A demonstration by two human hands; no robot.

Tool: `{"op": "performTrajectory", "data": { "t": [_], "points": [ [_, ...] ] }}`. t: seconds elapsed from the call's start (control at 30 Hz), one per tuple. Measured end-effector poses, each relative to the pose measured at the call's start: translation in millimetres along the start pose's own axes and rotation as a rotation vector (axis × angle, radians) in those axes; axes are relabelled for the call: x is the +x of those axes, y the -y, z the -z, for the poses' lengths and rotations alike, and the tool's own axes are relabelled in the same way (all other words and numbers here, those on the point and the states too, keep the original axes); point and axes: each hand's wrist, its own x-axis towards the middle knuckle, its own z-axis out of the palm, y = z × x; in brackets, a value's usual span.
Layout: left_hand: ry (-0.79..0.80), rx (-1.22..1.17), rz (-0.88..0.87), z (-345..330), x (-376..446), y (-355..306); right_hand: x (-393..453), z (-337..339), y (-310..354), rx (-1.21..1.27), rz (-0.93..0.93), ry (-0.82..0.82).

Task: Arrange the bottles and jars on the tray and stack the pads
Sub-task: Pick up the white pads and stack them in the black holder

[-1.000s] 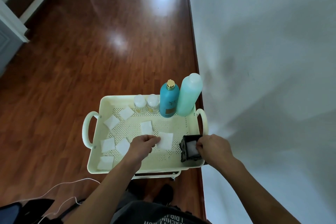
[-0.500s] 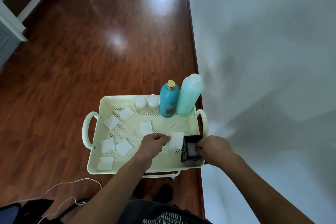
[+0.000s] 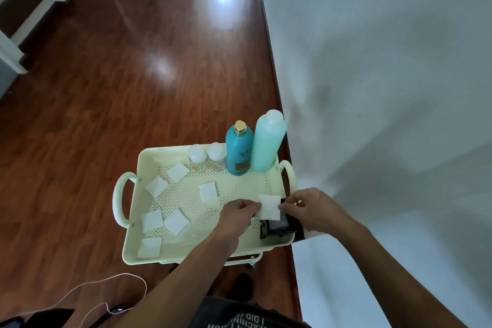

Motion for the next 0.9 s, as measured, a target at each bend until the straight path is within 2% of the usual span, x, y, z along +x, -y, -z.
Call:
{"op": "performTrajectory", "data": {
  "t": [0.27, 0.47, 0.7, 0.9],
  "points": [
    [0.025, 0.017, 0.026, -17, -7, -1, -1, -15, -19, 0.195, -0.128, -0.035],
    [-0.028, 0.143, -0.079, -1, -2, 3, -5, -11, -25, 0.129, -0.12, -0.053],
    [-0.067, 0.167, -0.065, 23, 10, 7, 3, -17, -11, -0.09, -0.069, 0.027],
    [-0.073, 0.179, -0.078, 29, 14, 16, 8, -30, 7, -0.494, 0.024, -0.063]
  ]
}}
